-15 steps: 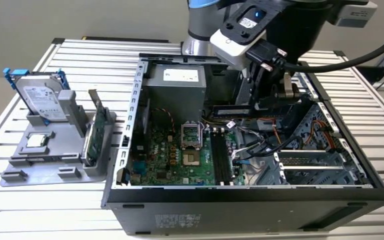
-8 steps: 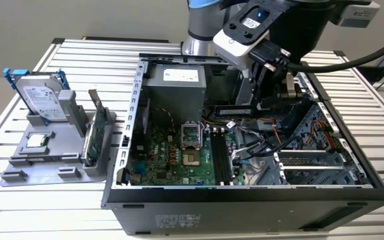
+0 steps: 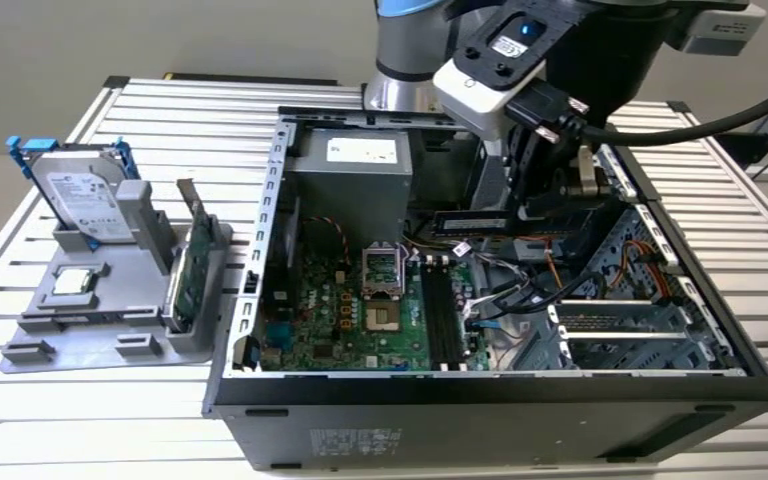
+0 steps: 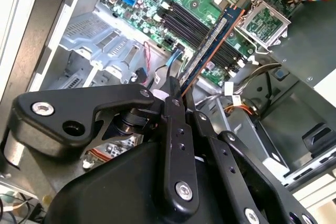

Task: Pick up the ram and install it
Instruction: 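Pick up the ram and move it above insertion slot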

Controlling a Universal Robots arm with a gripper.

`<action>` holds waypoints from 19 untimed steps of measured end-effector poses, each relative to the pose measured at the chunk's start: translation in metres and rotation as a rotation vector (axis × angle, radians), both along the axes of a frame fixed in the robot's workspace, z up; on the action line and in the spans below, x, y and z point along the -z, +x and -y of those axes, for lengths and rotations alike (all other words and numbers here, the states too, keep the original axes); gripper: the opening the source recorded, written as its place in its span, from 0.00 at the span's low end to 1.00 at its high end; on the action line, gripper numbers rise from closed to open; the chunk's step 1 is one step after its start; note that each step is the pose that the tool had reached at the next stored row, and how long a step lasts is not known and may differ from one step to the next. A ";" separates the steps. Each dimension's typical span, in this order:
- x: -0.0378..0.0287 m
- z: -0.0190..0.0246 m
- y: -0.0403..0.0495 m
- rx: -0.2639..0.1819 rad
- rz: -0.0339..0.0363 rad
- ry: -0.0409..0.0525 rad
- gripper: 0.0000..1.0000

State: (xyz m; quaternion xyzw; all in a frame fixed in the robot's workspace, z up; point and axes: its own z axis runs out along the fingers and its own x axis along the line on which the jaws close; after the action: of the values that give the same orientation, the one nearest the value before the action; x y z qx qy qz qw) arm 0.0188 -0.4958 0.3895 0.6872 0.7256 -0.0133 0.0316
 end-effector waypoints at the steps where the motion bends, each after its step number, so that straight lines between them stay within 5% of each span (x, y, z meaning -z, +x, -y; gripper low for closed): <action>1: 0.0000 0.0000 0.0004 0.000 0.0000 0.0000 0.00; 19: 0.0000 0.0000 0.0171 0.018 -0.0004 0.0000 0.00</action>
State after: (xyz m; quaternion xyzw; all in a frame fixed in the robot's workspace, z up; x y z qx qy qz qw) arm 0.0359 -0.4958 0.3895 0.6937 0.7194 -0.0137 0.0313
